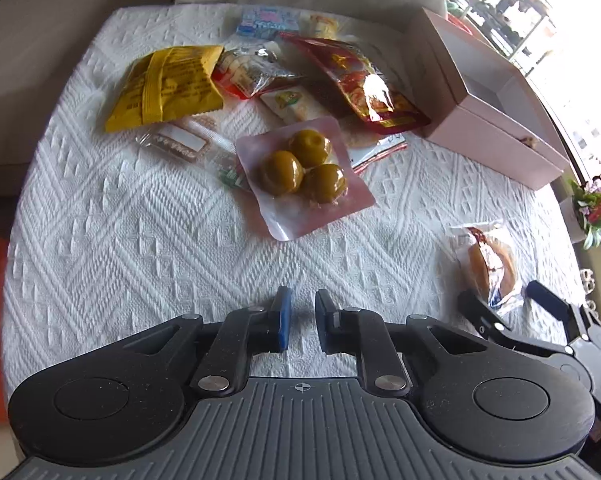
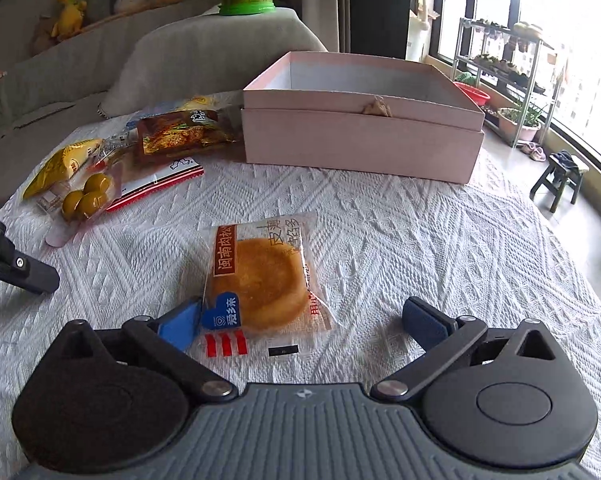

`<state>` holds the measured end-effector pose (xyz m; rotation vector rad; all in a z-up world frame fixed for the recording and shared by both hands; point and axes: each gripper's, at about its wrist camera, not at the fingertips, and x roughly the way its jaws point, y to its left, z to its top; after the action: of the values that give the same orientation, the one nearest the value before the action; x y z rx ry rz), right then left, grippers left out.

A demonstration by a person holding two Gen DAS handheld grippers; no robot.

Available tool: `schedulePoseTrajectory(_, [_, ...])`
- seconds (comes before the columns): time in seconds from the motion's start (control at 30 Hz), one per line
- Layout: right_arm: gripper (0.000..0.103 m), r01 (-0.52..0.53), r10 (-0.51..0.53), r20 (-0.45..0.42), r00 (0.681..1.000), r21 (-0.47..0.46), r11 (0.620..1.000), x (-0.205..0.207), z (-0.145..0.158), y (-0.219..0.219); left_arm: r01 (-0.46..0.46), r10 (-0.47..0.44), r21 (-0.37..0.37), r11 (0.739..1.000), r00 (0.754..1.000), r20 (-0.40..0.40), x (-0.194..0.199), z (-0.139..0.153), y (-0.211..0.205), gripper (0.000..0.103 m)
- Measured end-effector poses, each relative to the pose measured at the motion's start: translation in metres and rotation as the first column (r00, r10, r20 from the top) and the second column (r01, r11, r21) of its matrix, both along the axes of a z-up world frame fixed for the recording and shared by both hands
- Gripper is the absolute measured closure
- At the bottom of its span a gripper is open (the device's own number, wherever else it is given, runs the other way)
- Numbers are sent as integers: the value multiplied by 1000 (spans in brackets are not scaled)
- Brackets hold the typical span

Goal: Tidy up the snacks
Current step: 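Set the mooncake on the cloth with the right tool while the left grasps the candy tray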

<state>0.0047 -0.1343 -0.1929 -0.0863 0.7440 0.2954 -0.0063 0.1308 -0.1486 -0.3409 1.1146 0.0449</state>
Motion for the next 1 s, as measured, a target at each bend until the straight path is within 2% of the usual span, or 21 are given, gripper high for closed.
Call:
schedulePoseTrajectory(0.2, [0, -59, 59, -20, 998, -12, 998, 1, 0, -2, -35, 35, 1, 999, 996, -77, -10, 1, -6, 86])
schedulePoseTrajectory(0.27, [0, -65, 64, -53, 997, -23, 998, 5, 2, 0, -34, 35, 7, 999, 993, -114, -14, 3, -9, 86])
schedulePoseTrajectory(0.33, [0, -76, 71, -106, 992, -43, 996, 12, 6, 2, -71, 65, -37, 997, 988, -140, -14, 5, -5, 85])
schedulePoseTrajectory(0.4, [0, -97, 86, -165, 983, -61, 993, 21, 9, 5, -107, 98, -74, 992, 989, -113, -4, 11, 3, 84])
schedulePoseTrajectory(0.5, [0, -145, 120, -242, 963, -85, 986, 33, 11, 8, -156, 155, -59, 986, 988, -9, 18, 33, 12, 83])
schedulePoseTrajectory(0.57, [0, -170, 137, -277, 951, -97, 981, 38, 12, 10, -157, 158, -29, 987, 987, 43, 37, 42, 14, 82])
schedulePoseTrajectory(0.67, [0, -189, 150, -302, 941, -104, 976, 40, 13, 11, -124, 122, 44, 991, 992, 45, 65, 38, 11, 82])
schedulePoseTrajectory(0.77, [0, -194, 153, -309, 938, -106, 975, 40, 12, 12, -89, 86, 82, 993, 996, 36, 83, 24, 9, 81])
schedulePoseTrajectory(0.83, [0, -197, 155, -310, 938, -106, 975, 40, 12, 12, -48, 46, 64, 997, 998, 33, 87, 18, 8, 75])
schedulePoseTrajectory(0.9, [0, -198, 156, -315, 936, -107, 974, 40, 12, 12, 36, -36, 9, 999, 999, -5, 84, 13, -1, 71])
schedulePoseTrajectory(1.0, [0, -203, 153, -341, 927, -114, 973, 43, 13, 13, 159, -160, -33, 987, 985, -57, 68, 5, -23, 71])
